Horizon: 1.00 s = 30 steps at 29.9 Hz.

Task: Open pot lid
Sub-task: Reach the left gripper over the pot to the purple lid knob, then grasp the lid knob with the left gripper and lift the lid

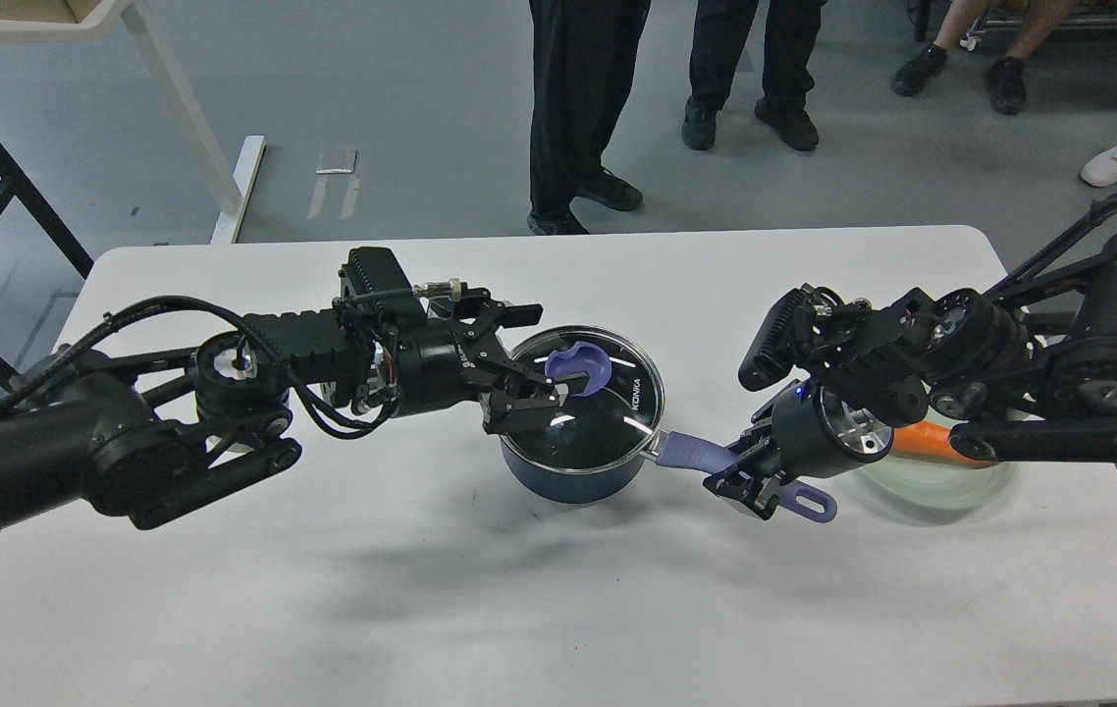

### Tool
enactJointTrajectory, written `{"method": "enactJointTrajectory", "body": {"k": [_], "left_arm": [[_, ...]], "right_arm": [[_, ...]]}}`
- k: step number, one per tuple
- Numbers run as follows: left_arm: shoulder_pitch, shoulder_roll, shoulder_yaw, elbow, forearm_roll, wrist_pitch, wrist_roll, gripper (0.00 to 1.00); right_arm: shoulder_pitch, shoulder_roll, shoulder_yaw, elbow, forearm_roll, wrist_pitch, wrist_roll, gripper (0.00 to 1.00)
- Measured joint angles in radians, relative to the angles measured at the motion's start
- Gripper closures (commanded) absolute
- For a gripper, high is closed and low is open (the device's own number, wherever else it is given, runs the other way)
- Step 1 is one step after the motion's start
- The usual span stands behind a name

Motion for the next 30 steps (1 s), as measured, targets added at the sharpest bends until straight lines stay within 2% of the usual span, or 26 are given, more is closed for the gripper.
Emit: {"method": "enactJointTrajectory", "body": {"k": [30], "left_arm": [[0.004, -0.076, 0.094, 0.104, 0.001, 0.081, -0.008, 0.07]], "right_arm": [[0.003, 0.001, -0.001, -0.002, 0.005, 0.000, 0.001, 0.75]]}}
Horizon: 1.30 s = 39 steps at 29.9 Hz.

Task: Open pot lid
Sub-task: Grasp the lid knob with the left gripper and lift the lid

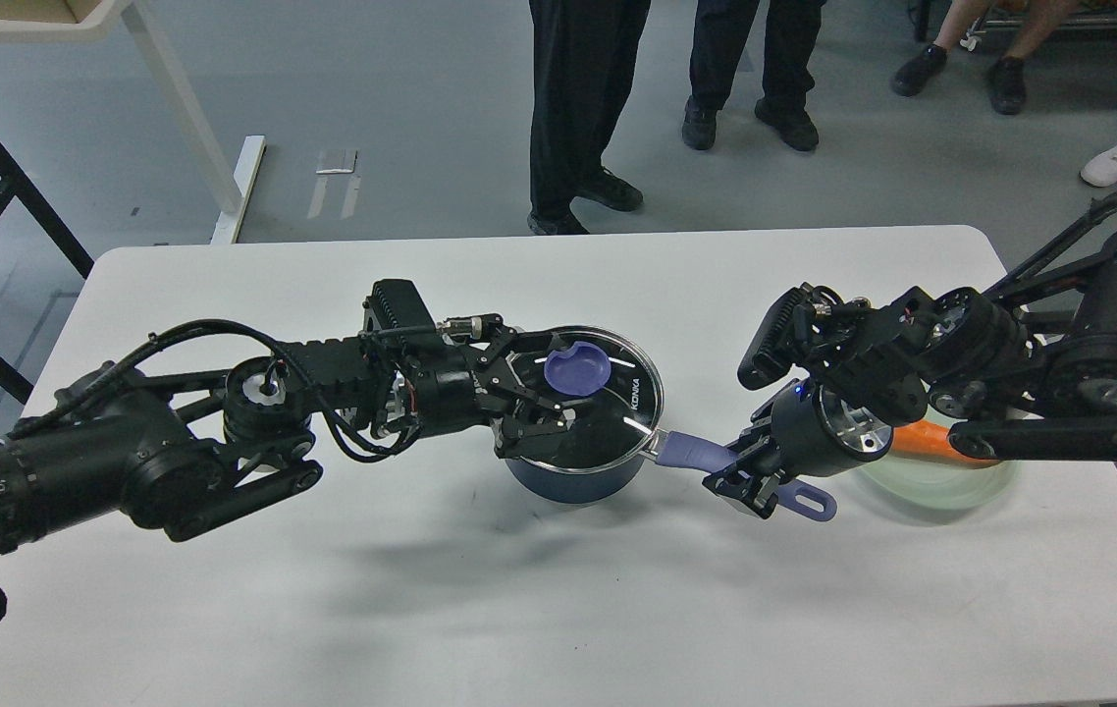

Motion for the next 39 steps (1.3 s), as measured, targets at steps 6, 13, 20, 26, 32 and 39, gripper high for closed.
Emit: {"method": "enactJointTrajectory", "body": {"k": [6, 13, 20, 26, 32, 39], "left_arm": [[0.000, -0.002, 0.006, 0.000, 0.000, 0.005, 0.000, 0.16], [-0.002, -0.002, 0.006, 0.000, 0.000, 0.005, -0.002, 0.47], [-0.007, 0.000, 0.006, 0.000, 0.000, 0.004, -0.003, 0.53], [-0.012, 0.001, 0.006, -0.002, -0.005, 0.004, -0.004, 0.54], [-0.039, 0.037, 0.000, -0.018, -0.013, 0.003, -0.015, 0.54], [-0.077, 0.157, -0.001, -0.031, -0.093, 0.003, -0.044, 0.54]], "right_arm": [[-0.001, 0.005, 0.000, -0.001, 0.001, 0.000, 0.000, 0.75], [-0.001, 0.007, 0.000, -0.001, 0.002, 0.000, 0.000, 0.75], [-0.001, 0.008, 0.000, -0.002, 0.002, 0.000, 0.000, 0.75], [-0.001, 0.007, 0.000, -0.004, 0.003, 0.000, 0.000, 0.75], [-0.001, 0.008, 0.000, -0.004, 0.003, 0.000, 0.000, 0.75], [-0.001, 0.007, 0.000, -0.002, 0.003, 0.000, 0.000, 0.75]]}}
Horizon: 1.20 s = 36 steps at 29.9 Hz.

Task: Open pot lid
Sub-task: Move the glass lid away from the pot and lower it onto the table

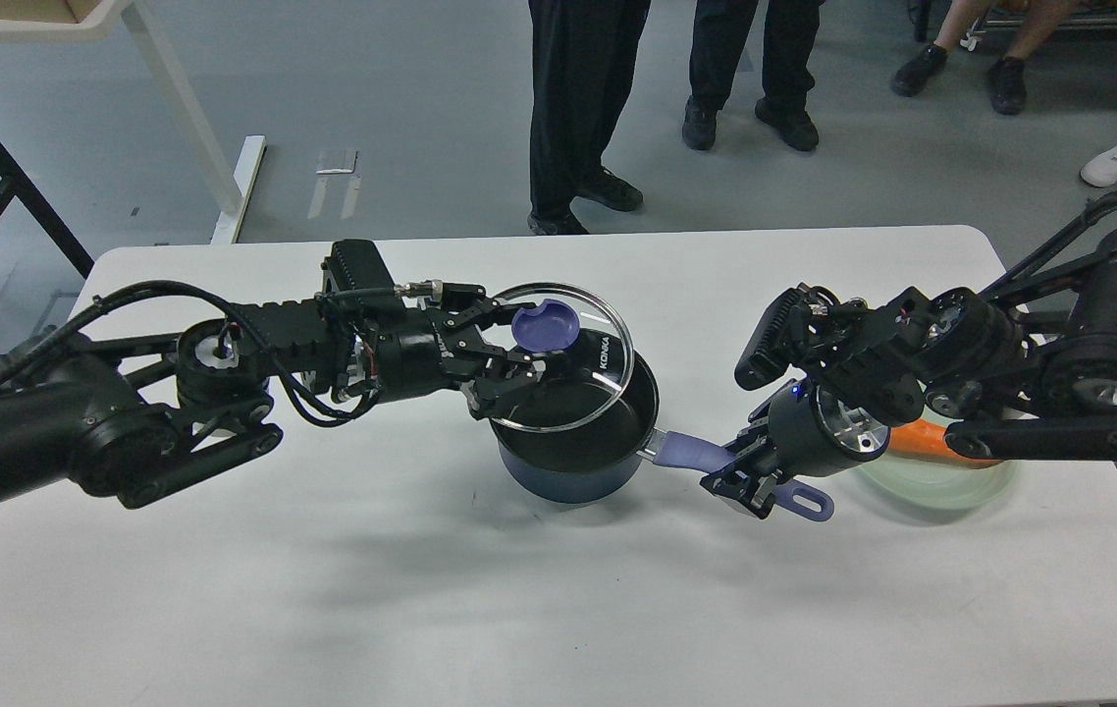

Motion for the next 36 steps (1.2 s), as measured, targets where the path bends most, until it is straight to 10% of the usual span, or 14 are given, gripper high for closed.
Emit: {"method": "enactJointTrajectory", "body": {"k": [14, 36], "left_arm": [[0.106, 0.291, 0.014, 0.015, -0.046, 0.007, -0.071, 0.54], [0.290, 0.304, 0.016, 0.104, -0.037, 0.104, -0.072, 0.52]], "right_arm": [[0.004, 0.012, 0.000, 0.001, 0.003, -0.001, 0.000, 0.75], [0.005, 0.014, -0.002, -0.001, 0.004, 0.000, 0.000, 0.75]]}}
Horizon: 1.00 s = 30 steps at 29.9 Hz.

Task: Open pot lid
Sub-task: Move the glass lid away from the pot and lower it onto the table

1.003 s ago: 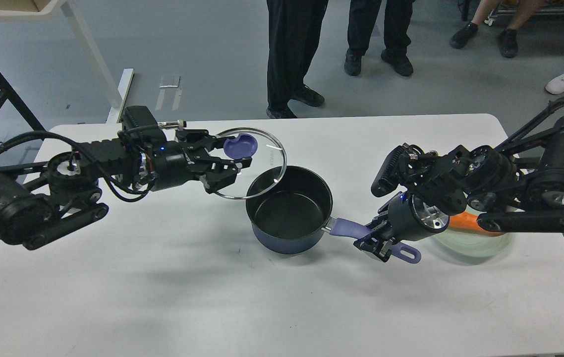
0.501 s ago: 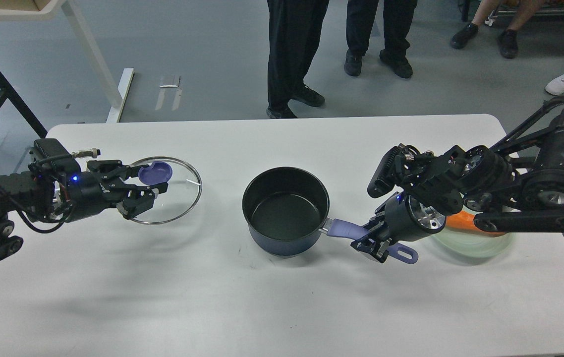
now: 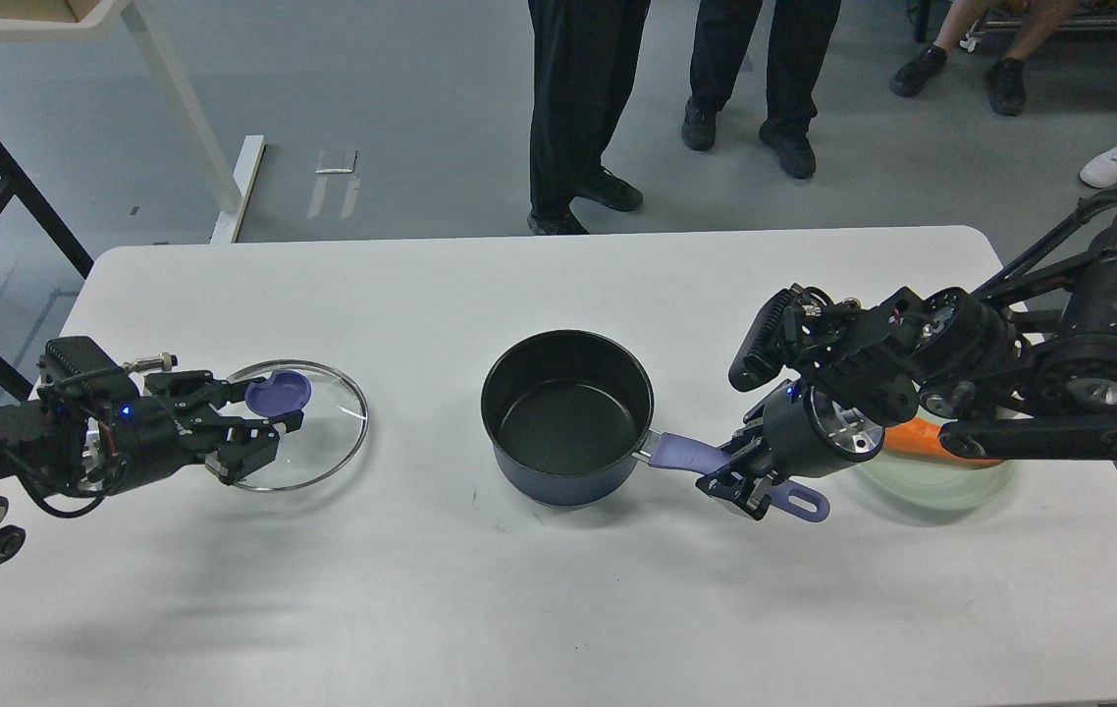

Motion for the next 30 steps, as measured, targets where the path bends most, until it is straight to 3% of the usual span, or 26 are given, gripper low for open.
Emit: {"method": "enactJointTrajectory", "body": {"k": [23, 30], "left_arm": [[0.050, -0.011, -0.001, 0.001, -0.008, 0.003, 0.000, 0.48], [0.054, -0.011, 0.000, 0.001, -0.009, 0.017, 0.000, 0.31]], "right_arm": [[0.000, 0.000, 0.000, 0.000, 0.000, 0.000, 0.000, 0.74], [0.001, 0.000, 0.000, 0.000, 0.000, 0.000, 0.000, 0.74]]}}
